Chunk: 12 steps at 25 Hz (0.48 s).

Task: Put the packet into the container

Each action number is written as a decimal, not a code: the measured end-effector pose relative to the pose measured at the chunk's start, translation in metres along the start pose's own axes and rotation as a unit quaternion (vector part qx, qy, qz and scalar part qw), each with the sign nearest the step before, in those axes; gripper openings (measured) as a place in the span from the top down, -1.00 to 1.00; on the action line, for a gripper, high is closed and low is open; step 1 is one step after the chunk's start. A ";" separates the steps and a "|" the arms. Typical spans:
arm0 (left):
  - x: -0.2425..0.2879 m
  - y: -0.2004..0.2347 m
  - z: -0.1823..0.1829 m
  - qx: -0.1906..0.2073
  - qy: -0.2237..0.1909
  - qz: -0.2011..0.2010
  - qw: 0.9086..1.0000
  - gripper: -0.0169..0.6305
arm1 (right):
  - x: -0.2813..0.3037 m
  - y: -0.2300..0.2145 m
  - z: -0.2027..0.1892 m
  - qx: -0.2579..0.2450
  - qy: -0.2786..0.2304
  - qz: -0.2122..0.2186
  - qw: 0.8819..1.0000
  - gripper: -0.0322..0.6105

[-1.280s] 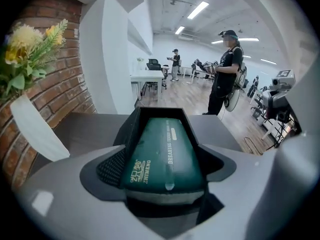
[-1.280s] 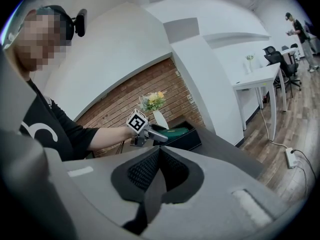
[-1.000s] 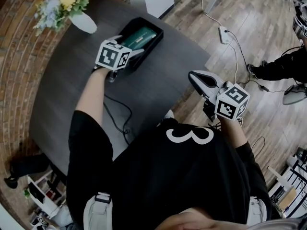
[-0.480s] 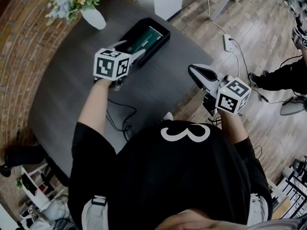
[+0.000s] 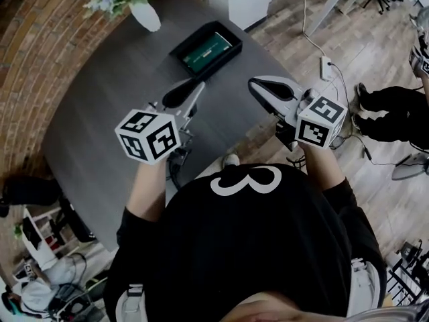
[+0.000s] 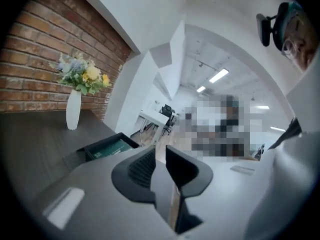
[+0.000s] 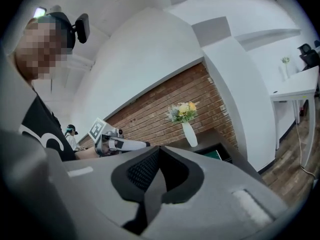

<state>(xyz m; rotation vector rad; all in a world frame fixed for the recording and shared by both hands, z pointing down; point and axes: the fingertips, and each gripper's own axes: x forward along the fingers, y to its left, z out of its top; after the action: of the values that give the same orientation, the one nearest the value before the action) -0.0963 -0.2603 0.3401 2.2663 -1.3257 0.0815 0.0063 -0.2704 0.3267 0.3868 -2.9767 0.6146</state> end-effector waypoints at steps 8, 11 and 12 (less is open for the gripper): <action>-0.031 -0.053 -0.011 -0.055 -0.062 0.014 0.996 0.91 | -0.014 0.037 0.005 -0.017 -0.001 0.061 0.998 0.89; -0.033 -0.065 -0.015 -0.030 -0.069 0.027 0.997 0.91 | -0.019 0.042 -0.001 -0.016 0.002 0.072 0.997 0.89; -0.034 -0.068 -0.015 -0.022 -0.069 0.032 0.997 0.91 | -0.020 0.042 -0.002 -0.015 0.003 0.073 0.997 0.89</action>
<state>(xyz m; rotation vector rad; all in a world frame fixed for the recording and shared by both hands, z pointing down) -0.0546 -0.2001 0.3162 2.2266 -1.4560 -0.0834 0.0145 -0.2274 0.3098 0.1650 -3.0245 0.5820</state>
